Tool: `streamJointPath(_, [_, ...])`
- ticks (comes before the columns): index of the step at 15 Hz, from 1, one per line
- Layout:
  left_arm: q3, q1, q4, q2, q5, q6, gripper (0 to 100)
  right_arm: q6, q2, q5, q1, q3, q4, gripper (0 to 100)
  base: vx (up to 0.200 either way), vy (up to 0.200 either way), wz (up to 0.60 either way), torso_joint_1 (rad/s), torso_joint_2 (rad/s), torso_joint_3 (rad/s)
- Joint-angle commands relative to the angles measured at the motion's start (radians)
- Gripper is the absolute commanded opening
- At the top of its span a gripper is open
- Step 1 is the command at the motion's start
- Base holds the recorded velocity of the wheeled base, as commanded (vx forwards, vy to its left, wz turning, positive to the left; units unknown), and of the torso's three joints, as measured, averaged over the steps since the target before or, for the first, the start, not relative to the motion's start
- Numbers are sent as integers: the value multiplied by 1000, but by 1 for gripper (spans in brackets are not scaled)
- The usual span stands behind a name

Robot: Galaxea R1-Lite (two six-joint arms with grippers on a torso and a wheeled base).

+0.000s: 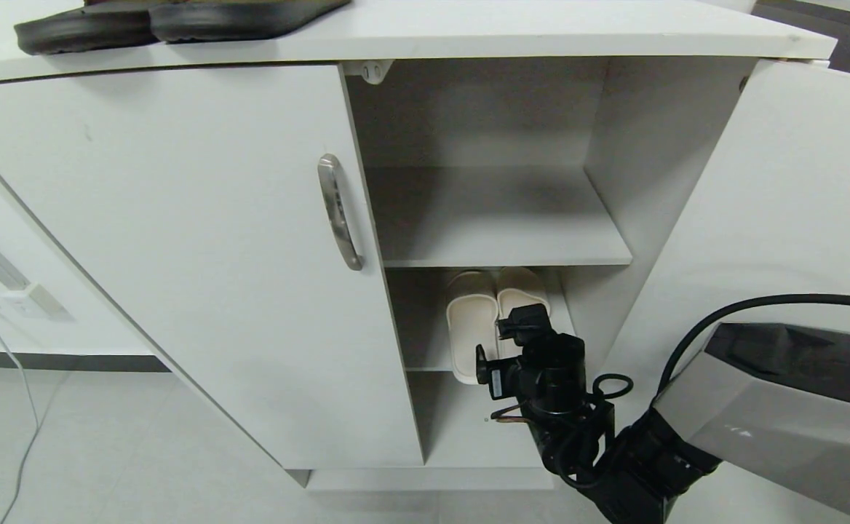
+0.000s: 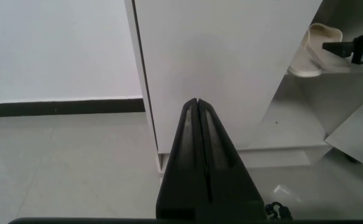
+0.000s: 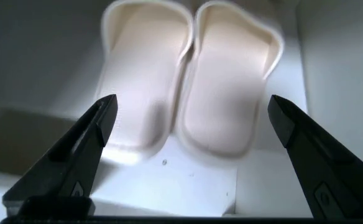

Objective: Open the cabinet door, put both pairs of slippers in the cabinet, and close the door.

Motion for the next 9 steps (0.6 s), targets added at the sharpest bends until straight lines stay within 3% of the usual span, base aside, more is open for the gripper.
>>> streamJointPath(1, [0,0,0,2,0,0,0,0,-19,0,11,20,-3,100,0,0,0,0,0,0])
streamJointPath(8, [0,0,0,2,0,0,0,2,-18,0,13,33,-11,100,0,0,0,0,0,0])
streamJointPath(9, [0,0,0,2,3,0,0,0,-19,0,13,42,-13,100,-200,0,0,2,7,2])
